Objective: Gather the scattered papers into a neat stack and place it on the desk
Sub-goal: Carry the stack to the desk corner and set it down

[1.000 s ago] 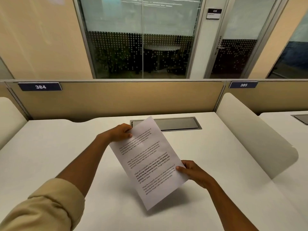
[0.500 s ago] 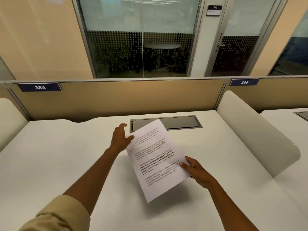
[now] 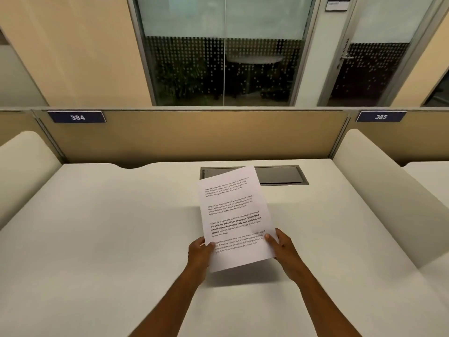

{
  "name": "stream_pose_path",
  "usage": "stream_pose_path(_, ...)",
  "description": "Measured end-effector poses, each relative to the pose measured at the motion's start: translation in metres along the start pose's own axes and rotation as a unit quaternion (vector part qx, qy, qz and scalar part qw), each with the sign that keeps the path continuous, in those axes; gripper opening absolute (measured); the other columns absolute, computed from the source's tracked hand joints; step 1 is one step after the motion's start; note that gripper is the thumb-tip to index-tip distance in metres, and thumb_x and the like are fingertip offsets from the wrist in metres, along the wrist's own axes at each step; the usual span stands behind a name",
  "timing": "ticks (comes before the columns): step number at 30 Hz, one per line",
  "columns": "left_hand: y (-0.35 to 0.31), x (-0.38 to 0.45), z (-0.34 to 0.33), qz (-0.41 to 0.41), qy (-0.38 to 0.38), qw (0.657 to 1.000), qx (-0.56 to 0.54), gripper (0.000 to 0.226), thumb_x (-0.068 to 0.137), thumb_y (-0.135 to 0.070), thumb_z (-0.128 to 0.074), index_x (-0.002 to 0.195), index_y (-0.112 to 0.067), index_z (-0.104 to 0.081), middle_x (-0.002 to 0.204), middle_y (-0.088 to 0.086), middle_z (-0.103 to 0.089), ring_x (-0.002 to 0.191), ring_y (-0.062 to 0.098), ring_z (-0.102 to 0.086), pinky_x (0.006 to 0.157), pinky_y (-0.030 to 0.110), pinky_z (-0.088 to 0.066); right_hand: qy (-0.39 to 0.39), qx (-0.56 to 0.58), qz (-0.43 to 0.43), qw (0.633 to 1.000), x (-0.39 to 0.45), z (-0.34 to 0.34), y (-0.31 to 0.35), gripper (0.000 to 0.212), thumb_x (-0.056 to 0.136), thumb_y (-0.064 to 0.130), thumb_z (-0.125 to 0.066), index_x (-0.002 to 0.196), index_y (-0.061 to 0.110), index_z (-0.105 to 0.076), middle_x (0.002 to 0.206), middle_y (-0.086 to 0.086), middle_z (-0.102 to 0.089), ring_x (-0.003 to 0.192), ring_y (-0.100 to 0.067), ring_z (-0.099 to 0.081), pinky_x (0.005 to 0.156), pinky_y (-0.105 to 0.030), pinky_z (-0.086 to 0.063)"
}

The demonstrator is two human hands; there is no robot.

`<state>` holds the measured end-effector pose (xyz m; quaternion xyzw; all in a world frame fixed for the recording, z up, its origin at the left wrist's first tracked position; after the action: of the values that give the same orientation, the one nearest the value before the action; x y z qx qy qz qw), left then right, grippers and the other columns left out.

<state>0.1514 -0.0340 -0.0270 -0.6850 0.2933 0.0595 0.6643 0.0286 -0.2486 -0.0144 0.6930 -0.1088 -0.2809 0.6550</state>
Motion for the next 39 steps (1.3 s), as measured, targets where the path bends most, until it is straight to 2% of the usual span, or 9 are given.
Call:
stream_pose_path(4,0.005,0.002,0.009,-0.028,-0.051,0.997,0.042,0.018,0.090,0.001,-0.056,0.101,-0.008,-0.066,0.099,0.008,-0.071,0.090,0.028,-0.069,0.079,0.035,-0.057,-0.012,-0.007,-0.017,1.000,-0.001,-0.010,-0.017,0.029,0.096,0.030,-0.055,0.123,0.019,-0.057,0.121,-0.001,-0.067,0.108,-0.020,-0.066,0.094,-0.046,-0.055)
stream_pose_path(9,0.012,0.011,0.024,-0.044,-0.092,0.988,0.117,0.016,0.087,-0.002,-0.059,0.100,-0.007,-0.067,0.105,0.010,-0.073,0.091,0.028,-0.070,0.088,0.046,-0.057,0.018,-0.018,-0.059,0.998,0.000,-0.023,-0.029,0.035,0.098,0.032,-0.051,0.130,0.019,-0.051,0.124,-0.001,-0.063,0.111,-0.021,-0.062,0.092,-0.044,-0.056)
stream_pose_path(15,0.004,0.002,0.027,-0.085,-0.123,0.974,0.171,0.012,0.091,-0.003,-0.057,0.101,-0.004,-0.064,0.103,0.007,-0.068,0.094,0.028,-0.066,0.081,0.032,-0.054,0.080,-0.008,-0.112,0.990,0.009,-0.028,-0.033,0.034,0.102,0.027,-0.041,0.134,0.017,-0.050,0.129,-0.003,-0.062,0.117,-0.024,-0.059,0.088,-0.039,-0.056)
stream_pose_path(19,0.002,0.005,0.033,-0.084,-0.125,0.978,0.148,0.016,0.089,-0.002,-0.059,0.104,-0.004,-0.066,0.106,0.008,-0.070,0.094,0.028,-0.068,0.085,0.035,-0.056,0.122,0.019,-0.149,0.981,0.018,-0.026,-0.027,0.032,0.102,0.018,-0.041,0.128,0.010,-0.057,0.126,-0.005,-0.066,0.118,-0.025,-0.060,0.100,-0.043,-0.050)
stream_pose_path(22,-0.001,0.006,0.042,-0.070,-0.111,0.987,0.097,0.017,0.086,0.000,-0.064,0.099,-0.009,-0.069,0.107,0.012,-0.073,0.093,0.029,-0.070,0.089,0.043,-0.056,0.147,0.034,-0.152,0.977,0.025,-0.027,-0.020,0.029,0.101,0.013,-0.045,0.123,0.008,-0.062,0.121,-0.005,-0.070,0.113,-0.023,-0.065,0.095,-0.037,-0.053)
stream_pose_path(26,-0.009,0.006,0.059,-0.035,-0.092,0.995,0.015,0.024,0.083,0.006,-0.065,0.107,0.002,-0.068,0.105,0.018,-0.072,0.096,0.038,-0.069,0.091,0.051,-0.055,0.145,0.040,-0.151,0.977,0.035,-0.035,-0.010,0.025,0.096,0.008,-0.054,0.118,0.002,-0.065,0.115,-0.010,-0.072,0.107,-0.025,-0.068,0.091,-0.037,-0.055)
stream_pose_path(30,-0.022,0.007,0.082,-0.013,-0.089,0.996,-0.021,0.022,0.082,0.008,-0.065,0.102,0.000,-0.069,0.105,0.020,-0.071,0.096,0.038,-0.069,0.087,0.047,-0.056,0.133,0.053,-0.147,0.979,0.042,-0.056,-0.002,0.020,0.091,0.003,-0.060,0.109,0.002,-0.069,0.110,-0.012,-0.073,0.102,-0.028,-0.070,0.088,-0.039,-0.056)
stream_pose_path(33,-0.030,0.012,0.104,-0.004,-0.089,0.995,-0.032,0.026,0.081,0.011,-0.065,0.105,0.003,-0.068,0.105,0.020,-0.071,0.098,0.039,-0.068,0.085,0.044,-0.056,0.127,0.056,-0.146,0.980,0.048,-0.078,0.000,0.025,0.090,0.003,-0.062,0.114,-0.002,-0.068,0.112,-0.013,-0.072,0.103,-0.030,-0.069,0.093,-0.043,-0.054)
stream_pose_path(39,-0.051,0.036,0.164,-0.007,-0.087,0.996,-0.022,0.020,0.081,0.010,-0.064,0.094,-0.004,-0.070,0.101,0.017,-0.073,0.086,0.031,-0.070,0.086,0.045,-0.057,0.116,0.044,-0.143,0.982,0.062,-0.145,0.005,0.026,0.090,0.003,-0.063,0.115,-0.001,-0.067,0.114,-0.012,-0.072,0.104,-0.029,-0.069,0.089,-0.036,-0.055)
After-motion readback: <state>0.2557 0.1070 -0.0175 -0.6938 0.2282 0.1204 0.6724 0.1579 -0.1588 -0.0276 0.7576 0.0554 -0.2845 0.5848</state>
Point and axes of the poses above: each hand's wrist, its own x-axis towards the middle knuckle, its own z-axis out of the back of the hand, y = z × x, the point moved 4 cm from there along x, towards the middle knuckle
